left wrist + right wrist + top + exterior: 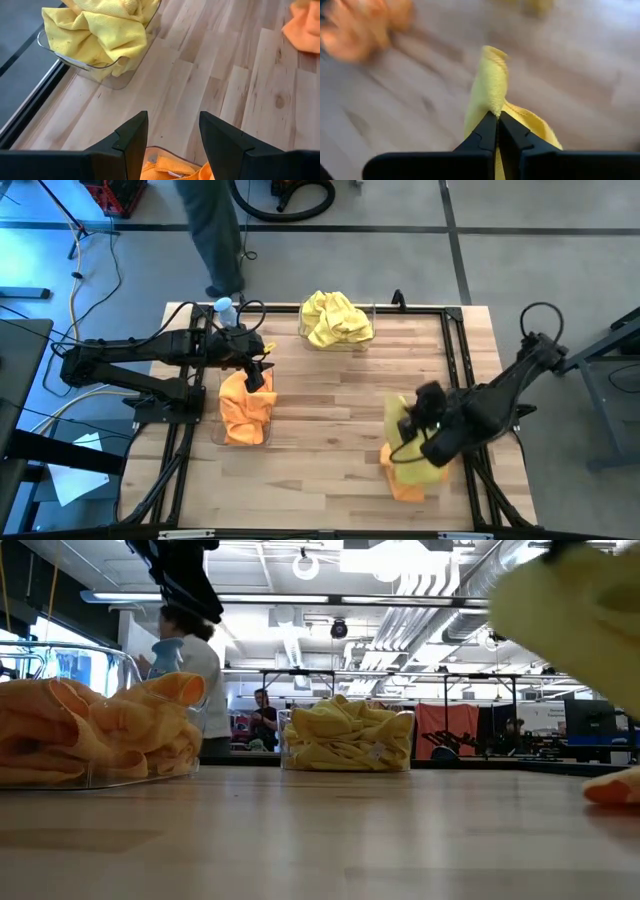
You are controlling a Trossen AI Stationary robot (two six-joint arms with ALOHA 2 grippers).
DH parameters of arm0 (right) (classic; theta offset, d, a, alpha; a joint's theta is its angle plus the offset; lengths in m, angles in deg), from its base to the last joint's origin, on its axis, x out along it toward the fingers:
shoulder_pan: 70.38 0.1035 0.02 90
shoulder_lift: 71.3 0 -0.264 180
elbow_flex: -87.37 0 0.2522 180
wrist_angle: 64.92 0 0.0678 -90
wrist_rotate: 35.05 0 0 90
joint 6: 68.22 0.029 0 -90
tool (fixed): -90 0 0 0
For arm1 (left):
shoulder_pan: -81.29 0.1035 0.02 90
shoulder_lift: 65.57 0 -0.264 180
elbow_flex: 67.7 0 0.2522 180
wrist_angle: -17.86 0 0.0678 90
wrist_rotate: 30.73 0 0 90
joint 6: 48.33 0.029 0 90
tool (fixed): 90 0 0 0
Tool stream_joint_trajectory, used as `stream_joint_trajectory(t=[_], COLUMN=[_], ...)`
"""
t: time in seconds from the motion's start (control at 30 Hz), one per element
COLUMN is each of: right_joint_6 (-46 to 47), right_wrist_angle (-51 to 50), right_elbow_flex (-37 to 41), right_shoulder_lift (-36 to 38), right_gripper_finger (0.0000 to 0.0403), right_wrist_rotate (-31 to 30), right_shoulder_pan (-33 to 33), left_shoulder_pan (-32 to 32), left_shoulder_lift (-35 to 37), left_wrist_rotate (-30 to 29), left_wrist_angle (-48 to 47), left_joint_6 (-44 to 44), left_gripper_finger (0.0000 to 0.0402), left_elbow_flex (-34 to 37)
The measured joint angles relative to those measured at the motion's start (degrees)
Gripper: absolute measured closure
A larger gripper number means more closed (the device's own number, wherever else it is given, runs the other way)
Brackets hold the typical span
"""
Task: Sort microfiber towel by color & place in baskets
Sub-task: Put the yellow microfiber towel into the top transparent bin
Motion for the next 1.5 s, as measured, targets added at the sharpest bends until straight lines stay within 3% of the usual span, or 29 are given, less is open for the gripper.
stream_joint_trajectory(t=[0.2, 0.43, 0.57, 0.73, 0.97, 1.17, 1.3, 1.5], right_joint_6=[-18.9, -50.9, -70.3, -87.3, -93.5, -94.8, -97.9, -107.3], right_wrist_angle=[-0.2, 10.4, 23.7, 43.3, 60.9, 63.7, 62.2, 56.6], right_elbow_flex=[-9.2, -18.5, -21.0, -21.2, -21.2, -21.2, -21.2, -21.2], right_shoulder_lift=[1.4, 1.3, 1.3, 0.9, -3.0, -9.3, -12.8, -15.0], right_gripper_finger=[0.0402, 0.0402, 0.0402, 0.0403, 0.0403, 0.0403, 0.0403, 0.0403], right_wrist_rotate=[-12.7, -14.8, -9.7, 6.7, 26.4, 31.5, 28.0, 12.5], right_shoulder_pan=[-8.7, -25.1, -36.2, -50.8, -64.1, -69.4, -71.0, -72.9], left_shoulder_pan=[0.0, 0.0, 0.0, 0.2, 1.6, 3.2, 4.2, 5.5], left_shoulder_lift=[0.0, 0.0, 0.0, 0.0, 0.0, 0.0, 0.0, 0.0], left_wrist_rotate=[-0.3, -0.8, -3.5, -6.8, -7.4, -8.5, -8.5, -8.7], left_wrist_angle=[1.3, 3.9, 5.7, 7.0, 7.7, 7.7, 7.6, 7.6], left_joint_6=[0.0, 0.0, 0.0, 0.0, 0.0, 0.0, 0.0, 0.0], left_gripper_finger=[0.0234, 0.0234, 0.0234, 0.0234, 0.0234, 0.0234, 0.0234, 0.0234], left_elbow_flex=[0.0, 0.0, 0.0, 0.0, 0.0, 0.0, 0.0, 0.0])
